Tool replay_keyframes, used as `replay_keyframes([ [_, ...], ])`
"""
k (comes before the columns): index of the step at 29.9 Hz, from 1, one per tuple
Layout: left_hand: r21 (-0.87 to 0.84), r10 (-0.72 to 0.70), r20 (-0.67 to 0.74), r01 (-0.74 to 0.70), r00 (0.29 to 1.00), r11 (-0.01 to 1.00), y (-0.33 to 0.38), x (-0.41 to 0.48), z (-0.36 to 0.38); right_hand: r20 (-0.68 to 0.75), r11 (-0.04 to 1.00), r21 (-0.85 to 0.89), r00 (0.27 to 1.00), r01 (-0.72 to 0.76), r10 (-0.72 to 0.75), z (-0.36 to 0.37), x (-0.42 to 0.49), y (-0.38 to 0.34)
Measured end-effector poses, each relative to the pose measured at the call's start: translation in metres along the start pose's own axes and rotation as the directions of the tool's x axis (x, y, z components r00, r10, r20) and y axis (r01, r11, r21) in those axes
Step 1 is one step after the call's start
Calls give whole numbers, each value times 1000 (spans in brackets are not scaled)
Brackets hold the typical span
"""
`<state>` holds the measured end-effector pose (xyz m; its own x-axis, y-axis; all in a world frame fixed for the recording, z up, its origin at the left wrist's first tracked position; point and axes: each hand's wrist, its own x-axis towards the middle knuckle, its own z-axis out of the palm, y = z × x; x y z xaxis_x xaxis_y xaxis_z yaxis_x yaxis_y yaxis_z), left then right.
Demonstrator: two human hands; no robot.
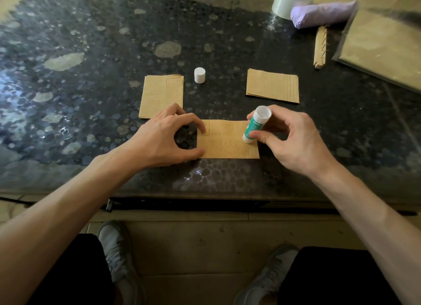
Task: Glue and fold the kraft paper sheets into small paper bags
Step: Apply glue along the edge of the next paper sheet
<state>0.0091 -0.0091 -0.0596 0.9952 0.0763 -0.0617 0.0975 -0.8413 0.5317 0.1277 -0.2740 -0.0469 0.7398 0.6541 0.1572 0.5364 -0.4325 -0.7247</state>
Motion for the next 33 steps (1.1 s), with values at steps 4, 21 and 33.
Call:
replay_keyframes([
  [4, -4, 2, -6, -2, 1000, 1000, 0, 0, 1, 65, 1000, 1, 998, 4, -4, -2, 0, -2],
  [21, 0, 5, -11, -5, 1000, 1000, 0, 0, 1, 73, 994, -100, 997, -30, 37, -6, -5, -7],
  [33, 11, 8, -9, -8, 1000, 1000, -2, 1, 1, 182, 999, -47, 983, 7, 2, -12, -12, -5],
])
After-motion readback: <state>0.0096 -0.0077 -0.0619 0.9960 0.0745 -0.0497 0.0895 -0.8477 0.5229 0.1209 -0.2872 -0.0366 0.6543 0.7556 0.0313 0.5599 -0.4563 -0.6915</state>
